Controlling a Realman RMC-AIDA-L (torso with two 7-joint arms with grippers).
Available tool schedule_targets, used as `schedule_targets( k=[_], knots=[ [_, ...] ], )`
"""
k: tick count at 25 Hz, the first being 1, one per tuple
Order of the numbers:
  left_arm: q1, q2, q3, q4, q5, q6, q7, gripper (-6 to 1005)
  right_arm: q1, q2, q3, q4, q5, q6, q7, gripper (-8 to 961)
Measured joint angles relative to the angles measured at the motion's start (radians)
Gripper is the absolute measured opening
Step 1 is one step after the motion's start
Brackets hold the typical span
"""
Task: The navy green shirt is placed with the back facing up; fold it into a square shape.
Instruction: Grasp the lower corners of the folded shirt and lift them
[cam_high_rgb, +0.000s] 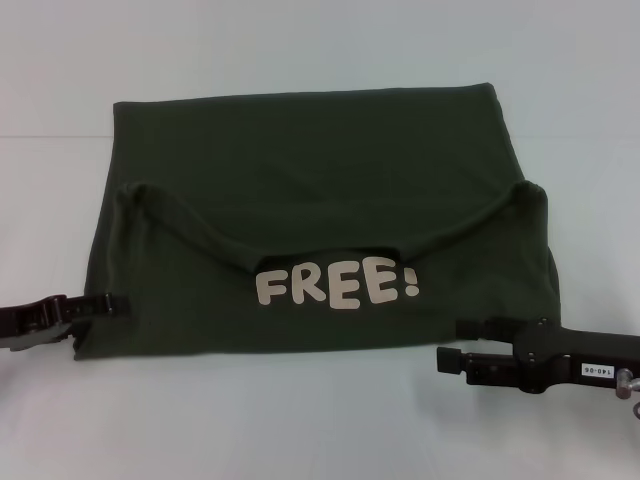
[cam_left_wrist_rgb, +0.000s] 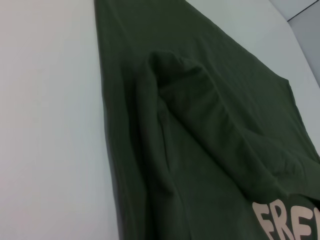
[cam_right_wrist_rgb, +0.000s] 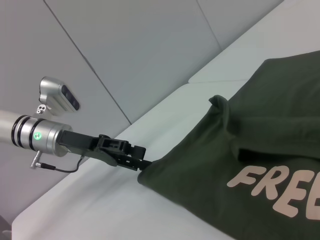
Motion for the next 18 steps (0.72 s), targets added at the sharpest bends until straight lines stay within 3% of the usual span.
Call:
schedule_targets(
  k=[18],
  knots=[
    [0.004,0.008,0.016,-0.015,0.009,0.003,-0.025,890,-0.003,0.002,0.000,0.005,-0.001,-0.006,0.001,857]
  ],
)
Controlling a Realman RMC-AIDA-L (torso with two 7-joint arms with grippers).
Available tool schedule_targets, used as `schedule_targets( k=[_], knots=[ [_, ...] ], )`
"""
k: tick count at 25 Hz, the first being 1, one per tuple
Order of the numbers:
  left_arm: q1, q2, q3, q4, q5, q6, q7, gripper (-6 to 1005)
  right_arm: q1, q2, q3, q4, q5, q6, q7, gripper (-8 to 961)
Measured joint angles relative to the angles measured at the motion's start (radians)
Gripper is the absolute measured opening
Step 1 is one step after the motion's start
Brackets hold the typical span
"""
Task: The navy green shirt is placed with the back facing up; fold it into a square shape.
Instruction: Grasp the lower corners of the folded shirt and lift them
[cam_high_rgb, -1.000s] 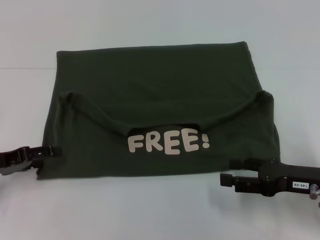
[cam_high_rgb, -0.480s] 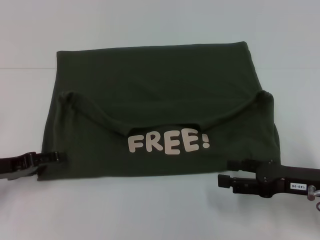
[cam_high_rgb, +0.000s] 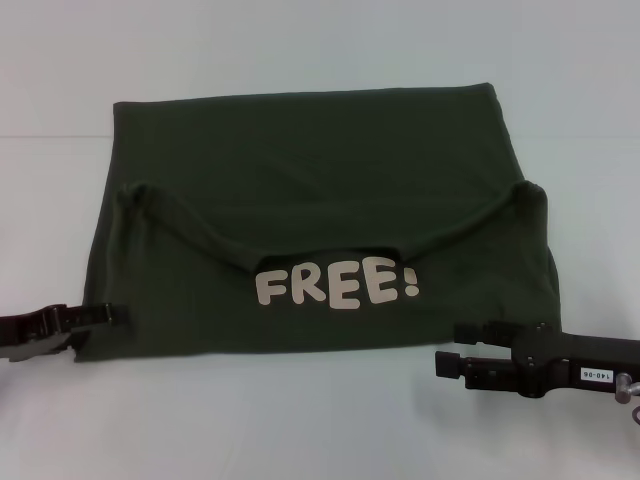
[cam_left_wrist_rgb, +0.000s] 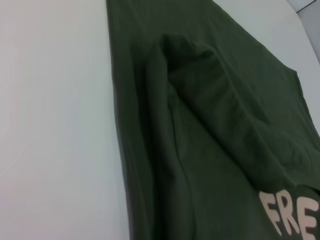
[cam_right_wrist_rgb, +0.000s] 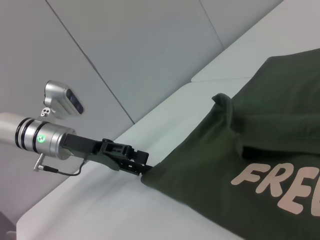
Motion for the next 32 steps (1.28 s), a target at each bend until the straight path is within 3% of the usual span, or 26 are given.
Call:
schedule_targets(
  k=[13,20,32],
  knots=[
    [-0.012,0.003,0.010,0.000,0.001,0.010,-0.037,891,0.001,0.001,0.000,-0.004,0.000,-0.001,0.003,857],
    [-0.018,0.003,0.065,0.001,0.003,-0.004,-0.074,891,0.004,0.002,0.000,-0.004,0.000,-0.002,0.003,857],
    [-0.012,0.004,0.059,0.017,0.003,-0.018,-0.080,890,0.003,0.002,0.000,-0.005,0.000,-0.002,0.003,856]
  ],
)
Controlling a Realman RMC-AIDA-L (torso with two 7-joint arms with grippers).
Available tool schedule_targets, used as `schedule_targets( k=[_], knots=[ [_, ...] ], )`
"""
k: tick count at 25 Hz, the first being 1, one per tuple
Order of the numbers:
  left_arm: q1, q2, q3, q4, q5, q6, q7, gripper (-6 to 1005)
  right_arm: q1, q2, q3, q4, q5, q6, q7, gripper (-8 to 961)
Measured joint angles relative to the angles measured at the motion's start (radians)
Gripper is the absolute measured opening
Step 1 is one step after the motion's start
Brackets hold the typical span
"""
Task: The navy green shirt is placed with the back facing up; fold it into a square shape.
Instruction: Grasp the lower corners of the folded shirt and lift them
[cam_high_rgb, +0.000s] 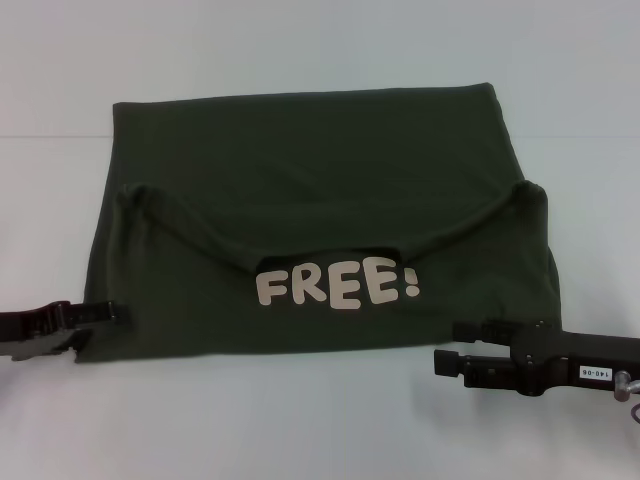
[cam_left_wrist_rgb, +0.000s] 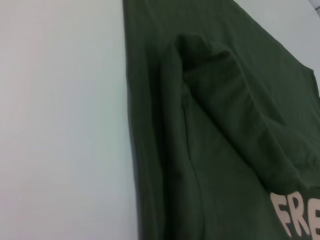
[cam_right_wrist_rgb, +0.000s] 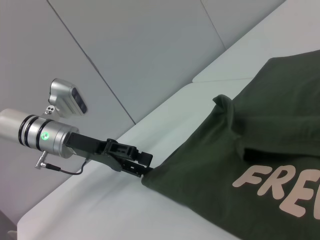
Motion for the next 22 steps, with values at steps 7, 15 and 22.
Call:
schedule_targets(
  k=[7,15,22],
  knots=[
    [-0.011,-0.004,0.011,-0.001,0.000,0.013,0.000,884,0.001,0.000,0.000,0.000,0.000,-0.001,0.001,857],
    [-0.013,-0.002,0.019,0.006,0.012,0.001,-0.020,840,0.006,-0.001,0.000,-0.002,0.000,-0.004,0.010,857],
    [-0.017,0.000,0.026,0.013,0.046,-0.021,-0.024,619,0.008,-0.002,0.003,-0.003,0.003,-0.011,0.010,850]
  ],
)
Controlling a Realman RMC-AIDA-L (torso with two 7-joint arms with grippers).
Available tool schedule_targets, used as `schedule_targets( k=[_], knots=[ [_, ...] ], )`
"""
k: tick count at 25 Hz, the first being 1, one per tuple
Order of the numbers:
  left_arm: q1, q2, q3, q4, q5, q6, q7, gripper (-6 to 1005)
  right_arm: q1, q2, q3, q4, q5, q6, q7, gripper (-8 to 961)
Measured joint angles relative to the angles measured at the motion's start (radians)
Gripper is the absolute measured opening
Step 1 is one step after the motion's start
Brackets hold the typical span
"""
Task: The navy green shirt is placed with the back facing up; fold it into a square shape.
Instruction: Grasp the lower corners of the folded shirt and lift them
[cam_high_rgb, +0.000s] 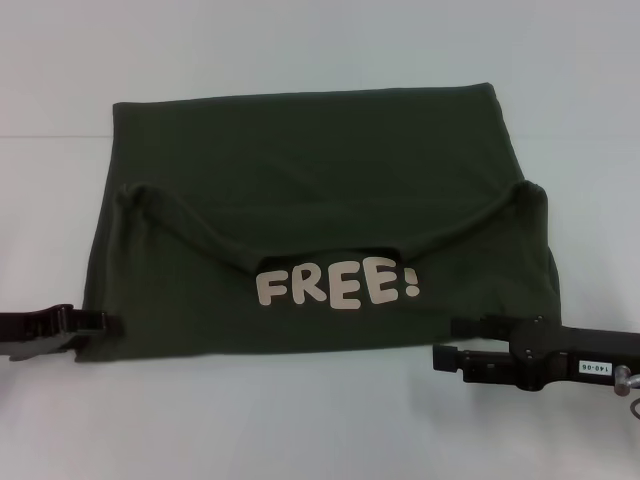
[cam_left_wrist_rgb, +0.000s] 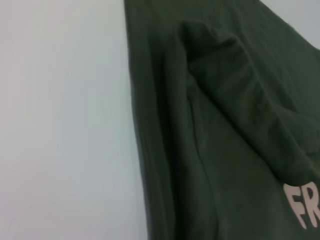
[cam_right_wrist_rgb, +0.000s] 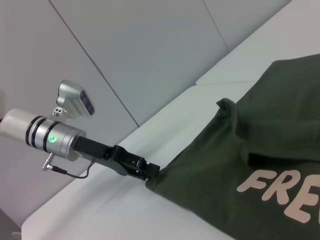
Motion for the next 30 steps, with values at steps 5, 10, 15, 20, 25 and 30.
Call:
schedule_targets(
  k=[5,10,15,20,25,30],
  knots=[
    [0.000,0.000,0.000,0.001,0.002,-0.003,0.000,477,0.000,0.000,0.003,0.000,0.001,-0.002,0.000,843],
    [-0.001,0.000,0.005,-0.001,0.004,0.000,0.008,277,0.000,0.000,0.004,0.000,0.002,-0.003,0.000,836],
    [-0.002,-0.001,0.017,-0.001,0.006,-0.002,0.010,64,0.000,0.000,0.006,0.000,0.003,-0.009,0.003,829],
    [-0.004,-0.001,0.018,-0.001,0.006,0.003,0.010,16,-0.004,-0.016,0.014,-0.048,0.006,-0.042,0.105,823],
    [-0.005,0.000,0.016,-0.001,0.006,0.005,0.010,14,-0.026,-0.061,0.014,-0.238,-0.029,-0.066,0.457,816],
    [-0.002,0.007,0.009,0.000,0.000,0.011,0.010,14,0.004,-0.142,0.019,-0.368,-0.209,-0.088,0.845,809]
  ],
)
